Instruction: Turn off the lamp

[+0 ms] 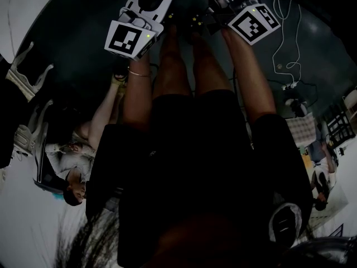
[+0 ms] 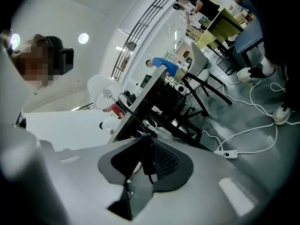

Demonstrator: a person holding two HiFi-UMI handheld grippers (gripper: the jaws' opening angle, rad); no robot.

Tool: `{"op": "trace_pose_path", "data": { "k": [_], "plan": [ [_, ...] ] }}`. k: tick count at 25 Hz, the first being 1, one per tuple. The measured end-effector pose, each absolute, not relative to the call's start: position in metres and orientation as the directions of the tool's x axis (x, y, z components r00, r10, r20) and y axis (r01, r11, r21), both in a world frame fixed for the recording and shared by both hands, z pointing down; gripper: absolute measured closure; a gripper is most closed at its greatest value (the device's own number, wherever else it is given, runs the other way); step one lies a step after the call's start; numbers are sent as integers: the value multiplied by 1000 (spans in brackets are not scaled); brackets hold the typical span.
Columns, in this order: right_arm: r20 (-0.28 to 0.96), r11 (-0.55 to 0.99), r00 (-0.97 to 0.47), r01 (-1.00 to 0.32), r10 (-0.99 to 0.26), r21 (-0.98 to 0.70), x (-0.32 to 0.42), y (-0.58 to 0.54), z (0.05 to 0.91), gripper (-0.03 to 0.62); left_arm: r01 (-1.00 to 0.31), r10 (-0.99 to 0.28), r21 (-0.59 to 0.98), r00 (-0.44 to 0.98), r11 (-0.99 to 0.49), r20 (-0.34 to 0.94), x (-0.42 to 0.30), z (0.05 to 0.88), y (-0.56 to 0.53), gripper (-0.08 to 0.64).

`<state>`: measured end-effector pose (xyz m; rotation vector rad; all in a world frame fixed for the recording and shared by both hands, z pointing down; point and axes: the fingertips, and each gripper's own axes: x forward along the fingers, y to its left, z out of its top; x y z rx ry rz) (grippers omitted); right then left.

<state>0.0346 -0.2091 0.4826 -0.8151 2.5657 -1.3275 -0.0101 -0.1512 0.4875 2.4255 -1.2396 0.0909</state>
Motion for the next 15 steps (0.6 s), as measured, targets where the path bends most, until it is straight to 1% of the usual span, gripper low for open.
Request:
{"op": "trace_pose_path", "data": {
  "k": [9,13,15],
  "plan": [
    [157,469,-833,-443,-531,-764,42,-205,497,526,-768,-740,341,629,-542,239,-3,487,-150,554],
    [158,463,-824,-452,-544,-762,45,-205,501,529,-770,-751,359,620,-527,228,-6,486,-152,554],
    [154,462,-822,-451,-548,-763,45,-203,501,555,-774,-755,360,614,-521,229,-8,486,-151,554]
  ]
}}
